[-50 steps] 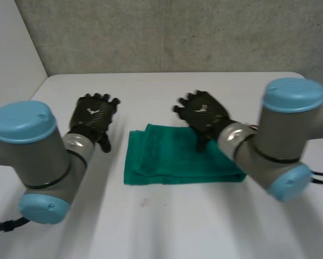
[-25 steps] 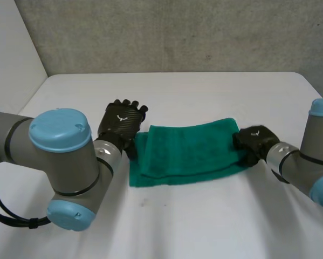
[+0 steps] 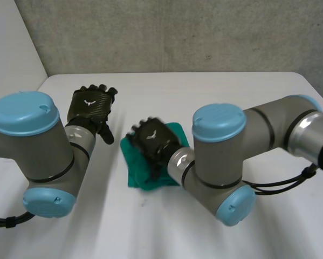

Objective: Fold the towel.

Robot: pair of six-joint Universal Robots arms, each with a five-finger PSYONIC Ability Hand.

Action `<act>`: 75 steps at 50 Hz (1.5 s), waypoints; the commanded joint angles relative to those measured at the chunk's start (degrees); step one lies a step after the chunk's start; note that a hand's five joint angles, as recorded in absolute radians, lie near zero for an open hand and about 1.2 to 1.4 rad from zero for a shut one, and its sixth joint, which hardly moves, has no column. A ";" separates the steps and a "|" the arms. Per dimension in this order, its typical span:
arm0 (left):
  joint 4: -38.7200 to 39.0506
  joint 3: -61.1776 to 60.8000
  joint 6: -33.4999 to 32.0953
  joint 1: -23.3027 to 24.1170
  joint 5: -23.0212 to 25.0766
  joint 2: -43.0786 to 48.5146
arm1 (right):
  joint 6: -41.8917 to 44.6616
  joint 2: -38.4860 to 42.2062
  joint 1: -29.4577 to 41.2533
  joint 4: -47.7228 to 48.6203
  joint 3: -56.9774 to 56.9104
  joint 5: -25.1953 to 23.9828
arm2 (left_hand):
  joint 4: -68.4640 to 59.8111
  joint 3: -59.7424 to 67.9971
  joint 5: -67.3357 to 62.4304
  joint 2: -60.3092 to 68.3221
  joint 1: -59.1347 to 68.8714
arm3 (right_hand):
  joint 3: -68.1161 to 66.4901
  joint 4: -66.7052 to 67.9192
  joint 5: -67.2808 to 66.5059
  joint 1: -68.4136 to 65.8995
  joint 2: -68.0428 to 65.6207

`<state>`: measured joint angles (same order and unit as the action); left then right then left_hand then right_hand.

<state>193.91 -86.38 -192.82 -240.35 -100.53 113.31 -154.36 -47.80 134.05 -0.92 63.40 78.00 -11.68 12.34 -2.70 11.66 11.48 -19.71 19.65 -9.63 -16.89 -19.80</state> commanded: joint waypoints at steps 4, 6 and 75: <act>-0.02 4.73 2.27 3.58 3.32 3.06 | -16.31 -8.45 -9.24 1.54 4.10 4.01 | 0.79 -1.45 1.81 -0.77 -0.59 | 8.62 -8.55 8.53 5.80 8.71; -0.72 6.04 4.10 5.67 5.24 4.71 | -18.08 -8.45 -10.39 1.10 4.36 2.69 | 0.79 -1.45 1.81 -0.77 -0.59 | 8.62 -8.55 8.53 5.80 8.71; -24.81 15.90 14.14 -9.08 10.09 -16.10 | -16.24 -26.82 -25.77 -8.75 -0.03 12.09 | 1.68 -2.34 2.70 -1.66 -1.48 | 9.71 -9.65 9.63 6.89 9.80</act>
<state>168.98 -69.23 -178.52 -249.58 -90.33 97.12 -170.49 -74.56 108.16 -9.85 62.66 90.69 -11.67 12.33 -2.69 11.66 11.48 -12.13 13.44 -3.31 -12.28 -13.69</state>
